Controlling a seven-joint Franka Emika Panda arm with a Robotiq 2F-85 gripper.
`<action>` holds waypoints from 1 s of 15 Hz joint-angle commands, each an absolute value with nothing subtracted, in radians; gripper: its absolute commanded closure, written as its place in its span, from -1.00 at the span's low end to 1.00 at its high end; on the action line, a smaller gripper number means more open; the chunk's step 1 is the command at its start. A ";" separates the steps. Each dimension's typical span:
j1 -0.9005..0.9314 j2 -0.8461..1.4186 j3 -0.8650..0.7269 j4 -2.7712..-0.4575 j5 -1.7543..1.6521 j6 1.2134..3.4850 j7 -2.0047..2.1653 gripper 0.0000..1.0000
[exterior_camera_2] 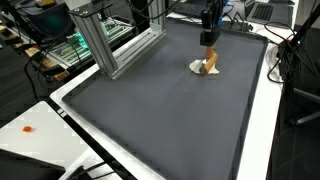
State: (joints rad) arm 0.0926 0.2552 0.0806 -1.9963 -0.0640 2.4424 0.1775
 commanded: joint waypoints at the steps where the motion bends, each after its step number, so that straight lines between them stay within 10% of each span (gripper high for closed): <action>1: 0.113 0.289 0.041 -2.015 -0.111 2.458 0.248 0.55; 15: 0.107 0.250 0.054 -2.012 -0.091 2.185 0.189 0.55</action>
State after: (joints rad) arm 0.1088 0.2444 0.0687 -1.9713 -0.0755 2.2848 0.2077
